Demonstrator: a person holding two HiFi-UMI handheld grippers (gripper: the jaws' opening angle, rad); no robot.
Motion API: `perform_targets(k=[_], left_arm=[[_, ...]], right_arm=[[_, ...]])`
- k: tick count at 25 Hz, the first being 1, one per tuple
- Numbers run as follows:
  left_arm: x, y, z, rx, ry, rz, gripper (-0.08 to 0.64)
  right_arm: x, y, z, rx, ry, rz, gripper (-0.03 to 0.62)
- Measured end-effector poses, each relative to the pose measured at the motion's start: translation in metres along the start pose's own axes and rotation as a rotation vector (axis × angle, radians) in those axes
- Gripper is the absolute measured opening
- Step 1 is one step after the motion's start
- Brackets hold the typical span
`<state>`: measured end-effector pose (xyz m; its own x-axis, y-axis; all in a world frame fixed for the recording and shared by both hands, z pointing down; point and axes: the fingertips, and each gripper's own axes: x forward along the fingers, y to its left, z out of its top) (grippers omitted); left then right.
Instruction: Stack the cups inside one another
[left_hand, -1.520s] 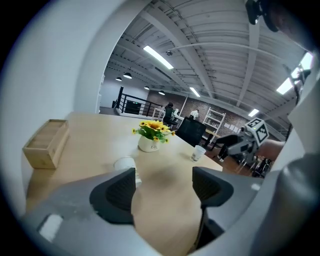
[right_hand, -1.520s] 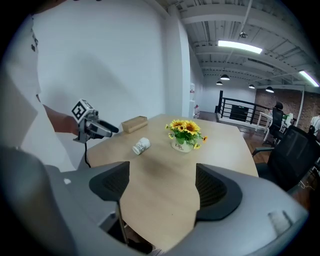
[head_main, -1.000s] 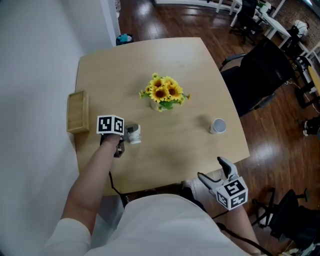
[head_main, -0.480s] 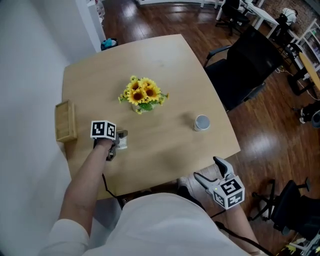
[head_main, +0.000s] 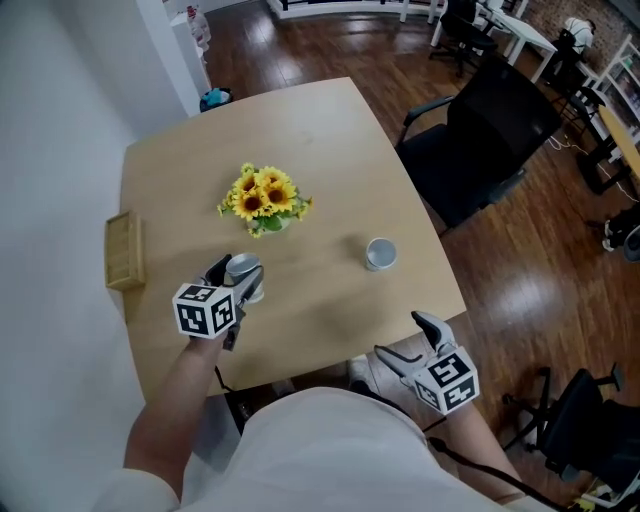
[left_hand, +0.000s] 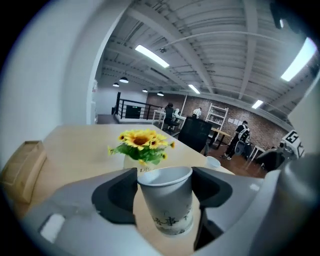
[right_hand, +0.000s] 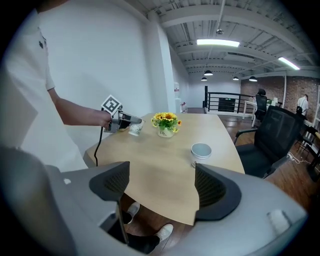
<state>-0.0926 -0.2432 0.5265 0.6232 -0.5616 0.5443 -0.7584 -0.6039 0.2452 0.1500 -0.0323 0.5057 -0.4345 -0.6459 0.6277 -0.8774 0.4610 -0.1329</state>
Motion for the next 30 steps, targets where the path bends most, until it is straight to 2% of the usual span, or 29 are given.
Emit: perform_targets(k=[3,8,15,21,30], left_arm=[[0.01,-0.042,0.018,0.064,-0.072,-0.031,0.351],[0.039,-0.11,0.044,0.128,-0.178,-0.104,0.35],[0.086,-0.181,0.071,0.153,-0.31,-0.185,0.351],[0.131,-0.219,0.07,0.165,-0.335,-0.209,0.351],[0.177,-0.248,0.069,0.285,-0.352,-0.19,0.351]], right_arm=[[-0.008,-0.013,-0.005,-0.007,0.0,0.009,0.408],[-0.025,-0.038,-0.016,-0.006,0.002,0.008,0.408],[-0.06,-0.084,-0.041,0.005,0.03,-0.024,0.408],[-0.089,-0.112,-0.066,0.045,0.046,-0.062,0.408],[-0.121,-0.132,-0.099,0.1,0.094,-0.103,0.407]])
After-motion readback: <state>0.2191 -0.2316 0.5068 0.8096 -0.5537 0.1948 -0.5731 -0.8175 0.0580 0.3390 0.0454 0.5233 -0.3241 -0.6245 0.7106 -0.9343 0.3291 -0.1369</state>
